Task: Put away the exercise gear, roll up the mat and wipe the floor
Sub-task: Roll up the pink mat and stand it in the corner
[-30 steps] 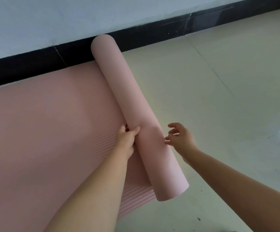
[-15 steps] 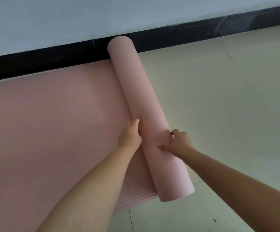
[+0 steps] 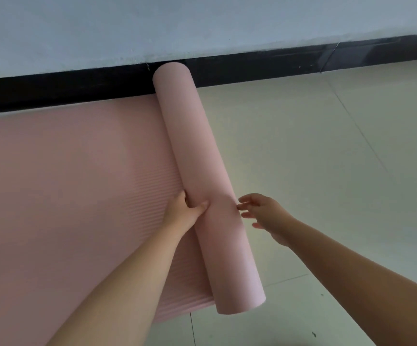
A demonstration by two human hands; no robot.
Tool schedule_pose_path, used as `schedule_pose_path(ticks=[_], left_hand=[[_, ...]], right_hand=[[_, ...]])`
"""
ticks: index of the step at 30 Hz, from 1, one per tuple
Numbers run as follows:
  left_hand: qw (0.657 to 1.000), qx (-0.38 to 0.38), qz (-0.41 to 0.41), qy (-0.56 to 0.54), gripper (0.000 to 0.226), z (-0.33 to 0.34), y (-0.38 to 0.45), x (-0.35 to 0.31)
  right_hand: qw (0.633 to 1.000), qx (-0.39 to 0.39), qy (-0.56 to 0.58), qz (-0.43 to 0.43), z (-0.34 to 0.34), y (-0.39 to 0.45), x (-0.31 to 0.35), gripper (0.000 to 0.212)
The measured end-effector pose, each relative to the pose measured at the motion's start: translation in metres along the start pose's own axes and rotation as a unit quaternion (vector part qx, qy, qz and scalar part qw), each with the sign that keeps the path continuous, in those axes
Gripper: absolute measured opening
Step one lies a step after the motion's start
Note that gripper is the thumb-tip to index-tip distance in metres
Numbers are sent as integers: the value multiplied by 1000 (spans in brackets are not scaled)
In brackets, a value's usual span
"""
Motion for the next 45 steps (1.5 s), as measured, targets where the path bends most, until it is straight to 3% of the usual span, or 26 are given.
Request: schedule_pose_path(ticks=[3, 5, 9, 12, 14, 16, 19, 24, 30, 33, 37, 40, 43, 45], left_hand=[[992, -114, 55, 5, 58, -22, -8, 1], [986, -134, 95, 26, 45, -32, -16, -2], [986, -88, 110, 91, 35, -39, -31, -6], [998, -43, 17, 42, 32, -52, -41, 3], [995, 12, -46, -84, 44, -49, -53, 17], [993, 24, -57, -97, 71, -43, -69, 24], [994, -64, -84, 4, 98, -32, -87, 40], [973, -204, -109, 15, 81, -38, -99, 49], [964, -223, -89, 110, 64, -63, -110, 40], [967, -196, -70, 147, 66, -73, -106, 38], [976, -95, -53, 188, 65, -80, -93, 48], [988, -49, -55, 133, 55, -97, -80, 59], [997, -12, -63, 42, 35, -114, -68, 66], [997, 29, -70, 6, 19, -124, -59, 74]], right_hand=[[999, 23, 30, -19, 14, 5, 9, 46], [998, 26, 59, -11, 25, 9, 11, 54], [998, 58, 36, 3, 48, 17, 19, 46], [996, 72, -39, -32, 60, 16, 31, 44], [988, 83, -112, -63, 69, 15, 37, 57], [981, 119, -134, -80, 78, 13, 39, 66], [974, 179, -105, -89, 80, 8, 45, 64], [986, 158, -29, -51, 60, 24, 38, 45], [982, 179, -68, -3, 80, 11, 16, 48], [978, 193, -75, -4, 99, 0, 14, 45], [983, 164, -76, -21, 108, -4, 19, 54], [990, 132, -48, -5, 118, -4, 20, 49], [996, 80, -32, 22, 130, -12, 28, 17], [998, 60, -30, 18, 142, -16, 37, 27]])
Point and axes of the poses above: each hand's wrist, its own y-axis towards the middle knuckle, its own z-axis out of the palm, x = y × z, the point moved 7 cm from there along y, towards the middle knuckle, and after that the axes turned 6 degrees about -y, right-handed, at the moved point
